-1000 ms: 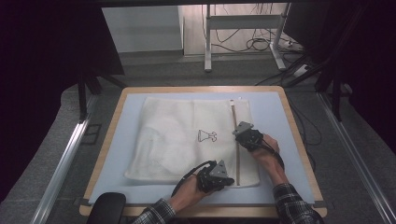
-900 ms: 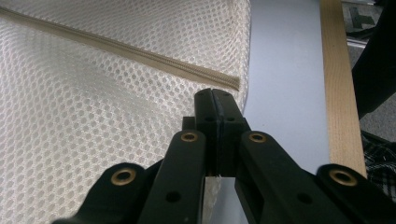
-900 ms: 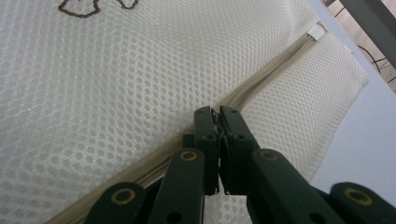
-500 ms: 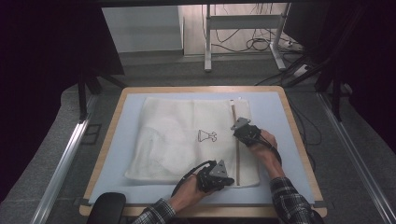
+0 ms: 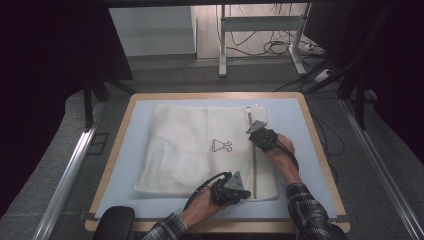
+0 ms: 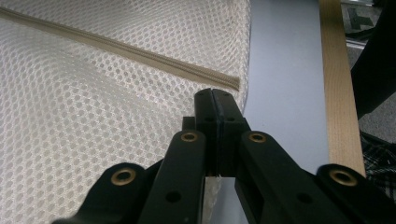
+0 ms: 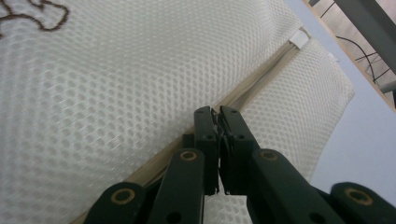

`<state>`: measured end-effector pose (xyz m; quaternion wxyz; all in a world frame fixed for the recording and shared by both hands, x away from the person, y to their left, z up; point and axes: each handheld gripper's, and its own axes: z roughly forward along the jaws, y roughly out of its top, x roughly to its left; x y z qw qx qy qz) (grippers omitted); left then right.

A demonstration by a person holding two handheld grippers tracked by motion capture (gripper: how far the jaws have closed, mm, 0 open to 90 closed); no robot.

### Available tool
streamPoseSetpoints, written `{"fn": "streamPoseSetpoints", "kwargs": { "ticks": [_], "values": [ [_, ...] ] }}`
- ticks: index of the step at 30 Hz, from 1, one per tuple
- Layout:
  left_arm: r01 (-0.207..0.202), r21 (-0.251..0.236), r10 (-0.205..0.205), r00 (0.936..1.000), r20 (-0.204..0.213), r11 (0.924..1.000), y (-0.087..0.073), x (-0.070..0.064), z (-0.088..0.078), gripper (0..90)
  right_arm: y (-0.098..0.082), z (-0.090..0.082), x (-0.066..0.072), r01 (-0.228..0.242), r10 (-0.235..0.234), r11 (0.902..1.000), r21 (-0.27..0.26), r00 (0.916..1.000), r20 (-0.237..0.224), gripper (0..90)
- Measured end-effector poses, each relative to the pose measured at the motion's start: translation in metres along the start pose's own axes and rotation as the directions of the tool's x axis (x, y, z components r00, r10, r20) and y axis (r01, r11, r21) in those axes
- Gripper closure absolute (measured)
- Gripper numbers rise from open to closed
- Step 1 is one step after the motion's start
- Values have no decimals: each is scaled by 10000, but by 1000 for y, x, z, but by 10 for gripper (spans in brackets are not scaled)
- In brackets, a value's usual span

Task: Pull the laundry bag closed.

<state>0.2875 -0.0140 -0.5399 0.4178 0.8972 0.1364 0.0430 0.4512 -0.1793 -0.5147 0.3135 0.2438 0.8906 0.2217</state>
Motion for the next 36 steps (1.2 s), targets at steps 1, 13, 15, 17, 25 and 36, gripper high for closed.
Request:
{"fn": "streamPoseSetpoints", "kwargs": {
  "ticks": [1,13,15,17,25,36],
  "values": [
    [-2,7,2,10000,3,10000,0,0,0,900,1,1,-1,-48,48,10000,20,10000,19,860],
    [-8,2,8,10000,-11,10000,0,0,0,900,7,14,-11,-300,300,9996,-3,9995,128,859],
    [-18,10,18,10000,-28,10000,0,0,0,900,8,17,-12,-328,328,9995,5,9994,142,859],
    [-16,-5,16,10000,-36,10000,0,-1,0,900,9,18,-13,-331,331,9995,-11,9993,172,859],
    [-49,-19,49,10000,-65,10000,0,-1,0,900,13,26,-22,-506,506,9987,-2,9985,230,857],
    [-168,24,169,9997,-156,9999,0,-2,0,900,19,37,-31,-719,719,9974,-3,9968,350,858]
  ]
}}
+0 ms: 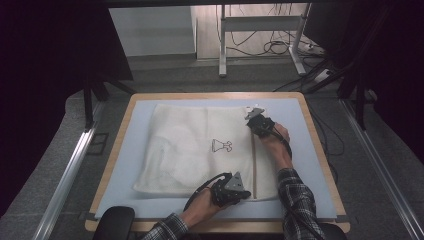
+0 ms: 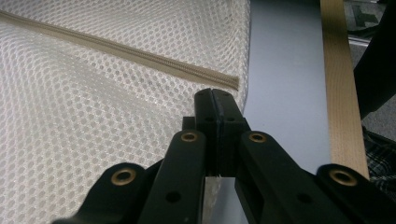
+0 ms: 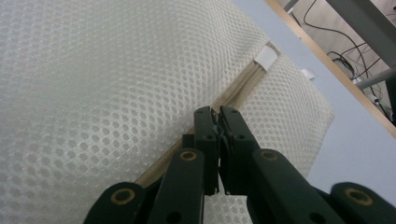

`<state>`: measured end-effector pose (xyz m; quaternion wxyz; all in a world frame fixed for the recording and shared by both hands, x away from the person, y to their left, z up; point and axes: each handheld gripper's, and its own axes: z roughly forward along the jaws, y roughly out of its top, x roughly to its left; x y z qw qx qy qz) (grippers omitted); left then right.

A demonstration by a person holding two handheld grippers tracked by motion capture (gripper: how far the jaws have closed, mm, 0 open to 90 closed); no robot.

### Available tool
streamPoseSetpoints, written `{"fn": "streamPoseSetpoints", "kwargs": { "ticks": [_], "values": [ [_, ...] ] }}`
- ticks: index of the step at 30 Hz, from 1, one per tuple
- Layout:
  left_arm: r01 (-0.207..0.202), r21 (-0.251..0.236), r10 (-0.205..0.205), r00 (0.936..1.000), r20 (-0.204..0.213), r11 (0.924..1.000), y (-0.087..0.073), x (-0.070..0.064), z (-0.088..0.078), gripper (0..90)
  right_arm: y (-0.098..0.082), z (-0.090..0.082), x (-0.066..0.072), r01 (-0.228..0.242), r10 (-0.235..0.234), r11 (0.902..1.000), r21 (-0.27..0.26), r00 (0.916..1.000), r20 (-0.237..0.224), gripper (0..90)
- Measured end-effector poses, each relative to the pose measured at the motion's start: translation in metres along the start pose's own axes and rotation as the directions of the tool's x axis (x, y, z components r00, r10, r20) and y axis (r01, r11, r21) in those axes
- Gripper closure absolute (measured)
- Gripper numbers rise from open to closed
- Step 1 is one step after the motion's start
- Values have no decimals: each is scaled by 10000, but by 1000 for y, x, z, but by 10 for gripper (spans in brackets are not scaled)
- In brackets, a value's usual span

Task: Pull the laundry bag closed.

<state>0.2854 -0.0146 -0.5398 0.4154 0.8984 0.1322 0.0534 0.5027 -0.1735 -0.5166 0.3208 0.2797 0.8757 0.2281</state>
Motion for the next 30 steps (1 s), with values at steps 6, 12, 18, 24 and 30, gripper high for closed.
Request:
{"fn": "streamPoseSetpoints", "kwargs": {
  "ticks": [6,12,18,24,30],
  "values": [
    [-34,14,34,10000,-45,10000,0,-1,0,900,4,6,-6,-168,168,9998,48,9998,67,859],
    [-38,11,38,10000,-57,10000,0,-1,0,900,8,13,-11,-254,252,9996,93,9996,131,855],
    [-44,16,44,10000,-62,10000,0,-1,0,900,9,17,-16,-320,319,9995,63,9994,117,853],
    [-36,18,36,10000,-45,10000,0,-1,0,900,13,22,-21,-465,465,9989,29,9988,124,849],
    [-57,24,57,10000,-66,10000,0,-1,0,900,16,28,-27,-578,578,9983,-4,9982,130,843]
  ]
}}
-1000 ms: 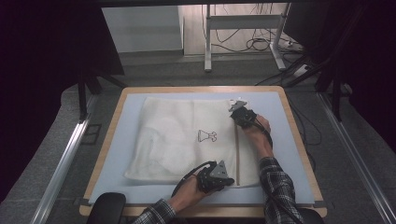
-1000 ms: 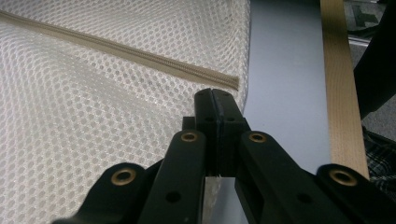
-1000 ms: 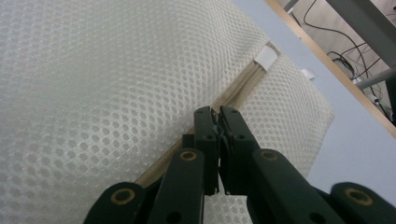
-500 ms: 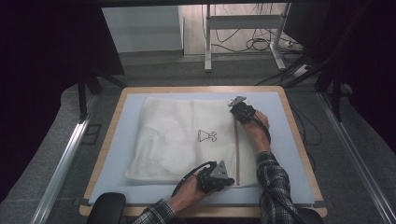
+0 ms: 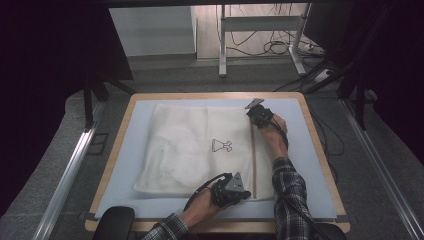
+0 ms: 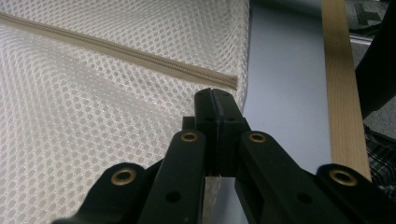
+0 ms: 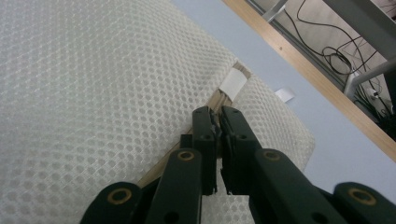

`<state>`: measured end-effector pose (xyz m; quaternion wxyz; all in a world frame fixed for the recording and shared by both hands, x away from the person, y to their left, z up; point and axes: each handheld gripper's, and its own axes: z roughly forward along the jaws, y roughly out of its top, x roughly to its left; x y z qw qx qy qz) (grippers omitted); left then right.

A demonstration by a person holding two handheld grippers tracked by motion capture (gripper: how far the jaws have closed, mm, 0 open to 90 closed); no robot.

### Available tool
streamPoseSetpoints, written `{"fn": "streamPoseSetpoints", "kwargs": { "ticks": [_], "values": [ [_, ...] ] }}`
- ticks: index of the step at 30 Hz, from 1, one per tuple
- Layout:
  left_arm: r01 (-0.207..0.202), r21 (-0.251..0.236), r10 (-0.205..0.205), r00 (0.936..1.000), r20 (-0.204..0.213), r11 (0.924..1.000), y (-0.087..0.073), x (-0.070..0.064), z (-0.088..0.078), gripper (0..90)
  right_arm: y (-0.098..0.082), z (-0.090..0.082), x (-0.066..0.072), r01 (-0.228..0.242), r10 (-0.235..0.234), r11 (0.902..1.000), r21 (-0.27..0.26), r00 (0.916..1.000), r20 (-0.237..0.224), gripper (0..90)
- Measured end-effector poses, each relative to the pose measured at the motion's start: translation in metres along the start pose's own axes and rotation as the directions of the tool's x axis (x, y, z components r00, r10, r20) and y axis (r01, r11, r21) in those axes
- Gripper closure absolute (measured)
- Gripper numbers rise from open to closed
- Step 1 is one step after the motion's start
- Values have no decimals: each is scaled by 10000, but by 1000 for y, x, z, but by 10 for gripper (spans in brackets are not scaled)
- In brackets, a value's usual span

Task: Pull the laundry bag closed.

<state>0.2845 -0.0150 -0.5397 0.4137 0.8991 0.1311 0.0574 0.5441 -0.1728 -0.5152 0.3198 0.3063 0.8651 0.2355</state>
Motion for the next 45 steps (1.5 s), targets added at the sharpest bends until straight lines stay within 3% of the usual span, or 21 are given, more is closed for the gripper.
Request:
{"fn": "streamPoseSetpoints", "kwargs": {
  "ticks": [13,26,36,45],
  "values": [
    [-61,-19,61,10000,-48,10000,0,-1,0,900,7,6,-4,-89,89,9999,65,9999,77,836],
    [-110,-33,109,9999,-100,9999,0,-2,0,900,14,20,-3,-205,185,9991,362,9984,536,847],
    [44,-40,-44,10000,-20,10000,0,0,0,896,11,19,2,-360,342,9989,307,9979,552,832],
    [407,-192,-407,9992,41,9990,-1,4,-1,794,8,12,5,-597,597,9982,-7,9971,467,724]
  ]
}}
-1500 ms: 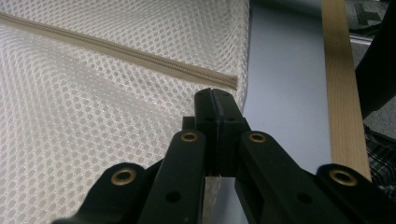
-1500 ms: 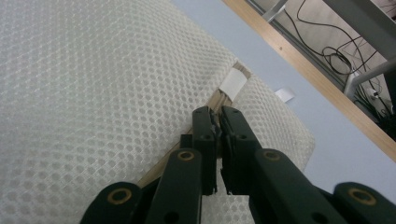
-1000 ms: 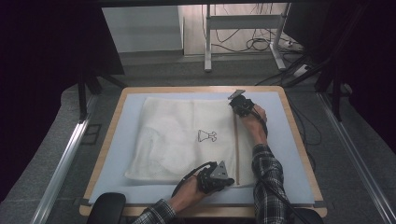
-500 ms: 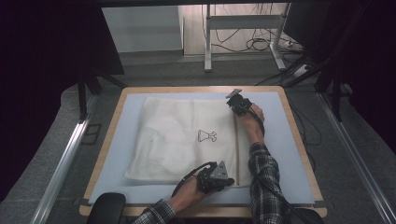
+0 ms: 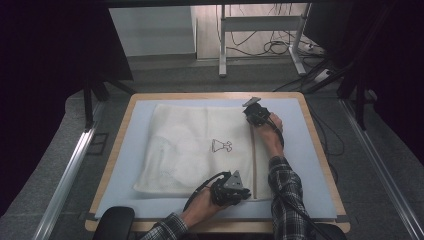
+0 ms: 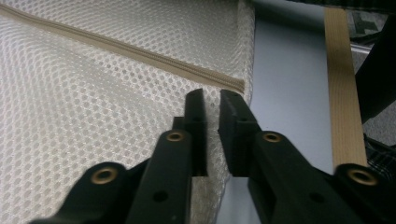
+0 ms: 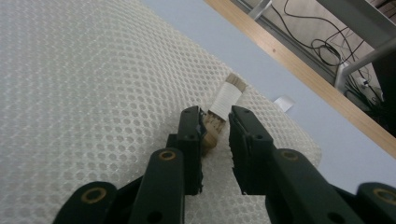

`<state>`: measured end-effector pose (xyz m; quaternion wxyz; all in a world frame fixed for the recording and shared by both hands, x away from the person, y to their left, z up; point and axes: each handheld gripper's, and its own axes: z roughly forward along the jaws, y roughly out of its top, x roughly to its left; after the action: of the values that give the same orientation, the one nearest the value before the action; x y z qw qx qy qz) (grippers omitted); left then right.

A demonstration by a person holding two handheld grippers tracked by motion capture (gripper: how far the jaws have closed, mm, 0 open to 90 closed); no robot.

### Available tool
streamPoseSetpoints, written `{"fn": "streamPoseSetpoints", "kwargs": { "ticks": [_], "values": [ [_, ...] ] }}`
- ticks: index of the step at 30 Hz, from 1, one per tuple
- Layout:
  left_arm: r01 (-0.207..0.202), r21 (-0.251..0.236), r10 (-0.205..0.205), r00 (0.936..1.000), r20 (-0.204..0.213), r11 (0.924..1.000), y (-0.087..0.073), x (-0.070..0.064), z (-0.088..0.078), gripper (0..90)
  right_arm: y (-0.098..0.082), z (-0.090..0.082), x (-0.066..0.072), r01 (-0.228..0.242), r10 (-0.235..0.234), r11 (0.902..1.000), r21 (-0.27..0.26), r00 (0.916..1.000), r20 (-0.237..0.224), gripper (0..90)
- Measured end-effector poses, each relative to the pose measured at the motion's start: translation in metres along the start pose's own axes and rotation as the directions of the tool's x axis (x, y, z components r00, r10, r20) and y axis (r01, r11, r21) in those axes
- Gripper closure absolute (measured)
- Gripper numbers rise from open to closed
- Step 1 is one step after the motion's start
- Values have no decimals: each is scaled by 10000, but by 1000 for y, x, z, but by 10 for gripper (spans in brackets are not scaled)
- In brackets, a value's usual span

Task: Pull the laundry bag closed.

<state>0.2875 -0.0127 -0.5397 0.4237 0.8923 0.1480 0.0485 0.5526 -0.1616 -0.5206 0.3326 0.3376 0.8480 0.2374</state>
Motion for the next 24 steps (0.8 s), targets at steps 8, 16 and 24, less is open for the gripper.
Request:
{"fn": "streamPoseSetpoints", "kwargs": {
  "ticks": [8,16,24],
  "values": [
    [283,-108,-285,9993,-249,9995,0,0,0,691,-1,-6,3,-118,118,9999,-99,9999,-26,638],
    [491,-125,-497,9974,-514,9987,0,1,0,579,-2,-14,5,-385,376,9989,-257,9987,-333,567],
    [594,-119,-600,9966,-572,9982,0,2,0,504,-3,-20,8,-506,489,9984,-237,9964,-689,493]
  ]
}}
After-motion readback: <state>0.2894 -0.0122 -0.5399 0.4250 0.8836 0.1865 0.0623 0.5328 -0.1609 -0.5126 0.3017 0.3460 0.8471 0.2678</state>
